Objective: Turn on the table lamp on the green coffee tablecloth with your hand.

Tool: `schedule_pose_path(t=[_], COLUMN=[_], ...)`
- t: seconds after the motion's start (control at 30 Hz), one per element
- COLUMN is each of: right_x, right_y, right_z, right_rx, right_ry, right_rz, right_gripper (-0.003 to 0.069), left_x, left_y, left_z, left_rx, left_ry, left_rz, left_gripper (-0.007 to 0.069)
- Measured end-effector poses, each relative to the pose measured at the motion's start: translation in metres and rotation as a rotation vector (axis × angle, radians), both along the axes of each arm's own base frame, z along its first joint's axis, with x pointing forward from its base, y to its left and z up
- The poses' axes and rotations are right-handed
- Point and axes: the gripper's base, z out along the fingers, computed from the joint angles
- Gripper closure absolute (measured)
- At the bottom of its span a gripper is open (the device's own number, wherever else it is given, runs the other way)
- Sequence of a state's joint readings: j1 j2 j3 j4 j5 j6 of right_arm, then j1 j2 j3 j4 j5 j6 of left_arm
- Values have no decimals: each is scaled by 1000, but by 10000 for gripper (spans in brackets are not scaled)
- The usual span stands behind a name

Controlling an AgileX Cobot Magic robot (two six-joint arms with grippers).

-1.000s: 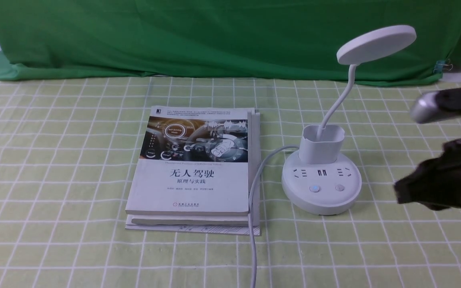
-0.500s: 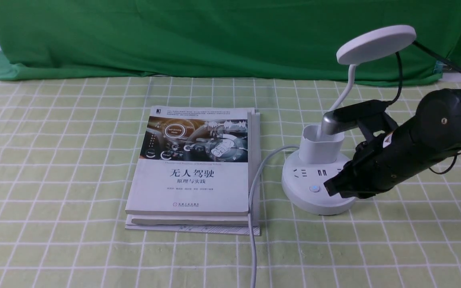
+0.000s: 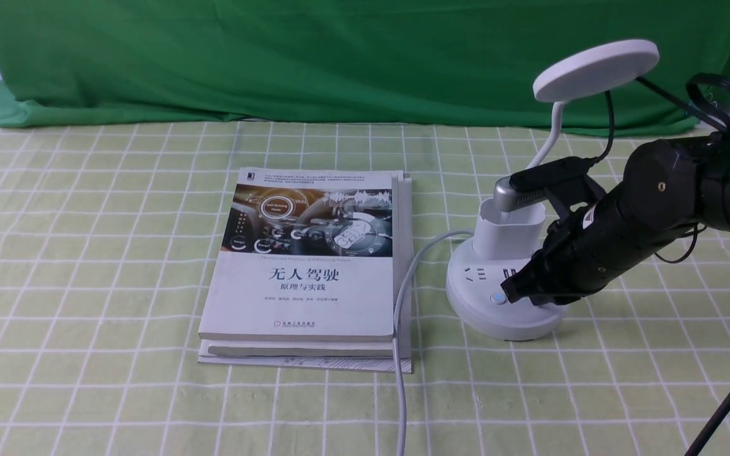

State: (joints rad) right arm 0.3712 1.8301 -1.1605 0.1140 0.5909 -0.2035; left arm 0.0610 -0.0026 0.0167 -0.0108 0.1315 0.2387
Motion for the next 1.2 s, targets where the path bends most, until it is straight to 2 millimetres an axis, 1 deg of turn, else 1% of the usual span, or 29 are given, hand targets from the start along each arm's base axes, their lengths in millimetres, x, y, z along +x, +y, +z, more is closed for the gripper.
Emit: schedule_pose_path(t=[0.23,0.43,0.5,0.63,0.77,0.93,1.03,1.1,1.13,1.17,1.2], right_x=[3,10,10,12,16,17,17,13,13,10,8], right_y=[-4,-2,-3,-3,-1,-1,-2,-3,-3,-5,-5], right_z=[-1,7,6,-5,-8,-7,-2,11,14,26,30], right_rx=[-3,6,4,-10,-7,-2,4,15,18,26,28], right_ry=[-5,-36,-31,3,-3,-16,-37,-70,-77,-97,-99], right_rz=[-11,-10,-12,-11,-13,-16,-16,-17,-17,-16,-15], right_gripper=[627,627,627,627,627,627,627,627,627,627,627], left_x=[0,0,0,0,0,0,0,0,0,0,0], left_y=[0,0,0,0,0,0,0,0,0,0,0], left_z=[0,0,0,0,0,0,0,0,0,0,0], left_rx=[0,0,0,0,0,0,0,0,0,0,0], left_ry=[0,0,0,0,0,0,0,0,0,0,0], left_rz=[0,0,0,0,0,0,0,0,0,0,0], left_gripper=[606,606,606,606,606,606,606,606,606,606,606])
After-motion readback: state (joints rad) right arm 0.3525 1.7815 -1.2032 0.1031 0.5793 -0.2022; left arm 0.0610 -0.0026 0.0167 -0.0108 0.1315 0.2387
